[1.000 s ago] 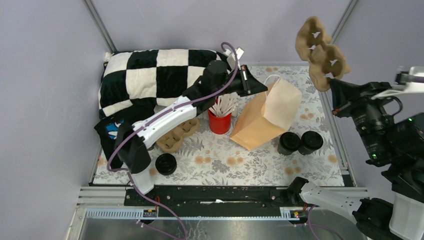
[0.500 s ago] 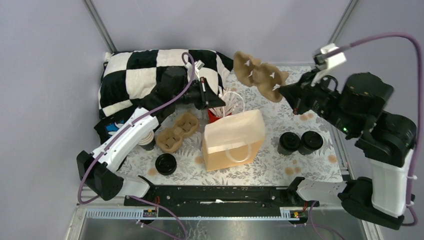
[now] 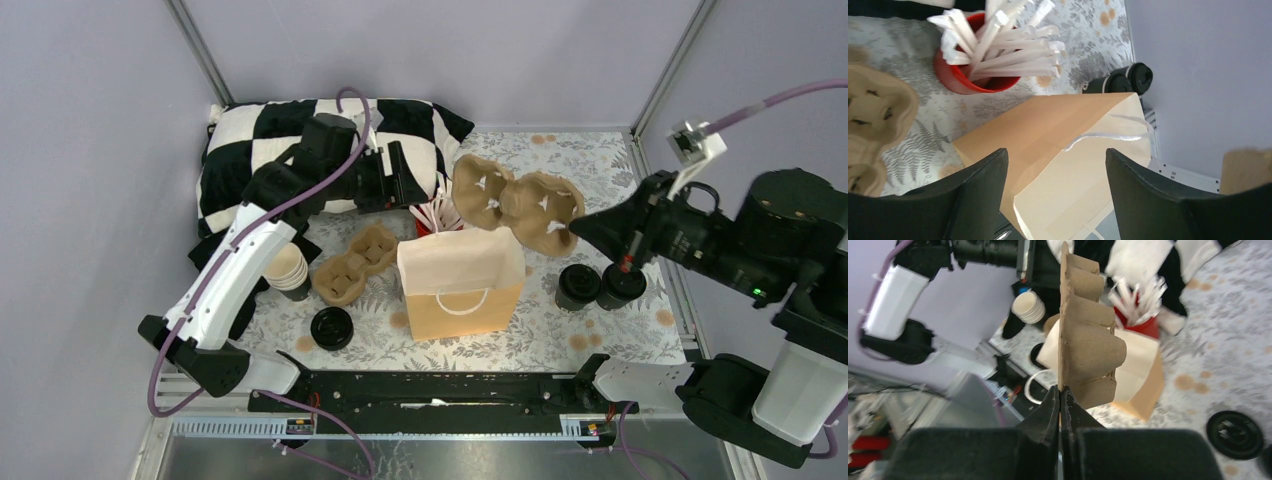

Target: Pack the takeout coffee

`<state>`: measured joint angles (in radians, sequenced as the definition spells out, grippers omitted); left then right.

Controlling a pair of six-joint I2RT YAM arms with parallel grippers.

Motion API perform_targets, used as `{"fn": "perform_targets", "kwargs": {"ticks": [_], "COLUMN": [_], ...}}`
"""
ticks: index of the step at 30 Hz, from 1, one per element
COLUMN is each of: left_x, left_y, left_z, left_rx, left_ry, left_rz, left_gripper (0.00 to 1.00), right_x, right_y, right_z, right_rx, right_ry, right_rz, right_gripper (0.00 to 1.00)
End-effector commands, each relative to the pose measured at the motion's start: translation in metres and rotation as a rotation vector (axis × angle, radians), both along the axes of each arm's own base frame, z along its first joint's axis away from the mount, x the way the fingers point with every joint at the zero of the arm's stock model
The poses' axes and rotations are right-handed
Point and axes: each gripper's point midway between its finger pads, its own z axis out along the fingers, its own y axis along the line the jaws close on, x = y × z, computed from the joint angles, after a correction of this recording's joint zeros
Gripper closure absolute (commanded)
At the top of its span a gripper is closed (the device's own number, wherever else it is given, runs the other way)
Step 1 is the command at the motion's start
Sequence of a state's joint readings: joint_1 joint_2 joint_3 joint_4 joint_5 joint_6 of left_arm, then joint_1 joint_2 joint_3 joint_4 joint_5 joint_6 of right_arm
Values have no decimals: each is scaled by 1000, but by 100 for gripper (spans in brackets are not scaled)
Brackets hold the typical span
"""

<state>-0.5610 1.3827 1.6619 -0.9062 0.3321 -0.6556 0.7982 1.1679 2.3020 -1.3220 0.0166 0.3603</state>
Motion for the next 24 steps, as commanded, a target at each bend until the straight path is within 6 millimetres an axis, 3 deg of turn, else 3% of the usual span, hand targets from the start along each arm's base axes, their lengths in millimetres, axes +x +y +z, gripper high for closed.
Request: {"fn": "perform_targets", "kwargs": {"ticks": [1, 6, 14, 24], "left_x": [-13, -48, -60, -67], "left_y": [32, 37, 33, 30], "left_z": [0, -33, -40, -54], "left_rx": [133, 256, 199, 209], "left_ry": [27, 104, 136, 177], "left_rz": [132, 136, 138, 114], "left_gripper": [24, 28, 47, 76], "right_x": [-32, -30, -10, 5], "right_y": [14, 33, 46, 69], "right_z": [-21, -51, -90, -110], "right_rx": [32, 8, -119, -167], "right_ry": [241, 427, 519, 610], "right_rz": [92, 83, 44, 48], "right_gripper": [100, 100, 100, 100]}}
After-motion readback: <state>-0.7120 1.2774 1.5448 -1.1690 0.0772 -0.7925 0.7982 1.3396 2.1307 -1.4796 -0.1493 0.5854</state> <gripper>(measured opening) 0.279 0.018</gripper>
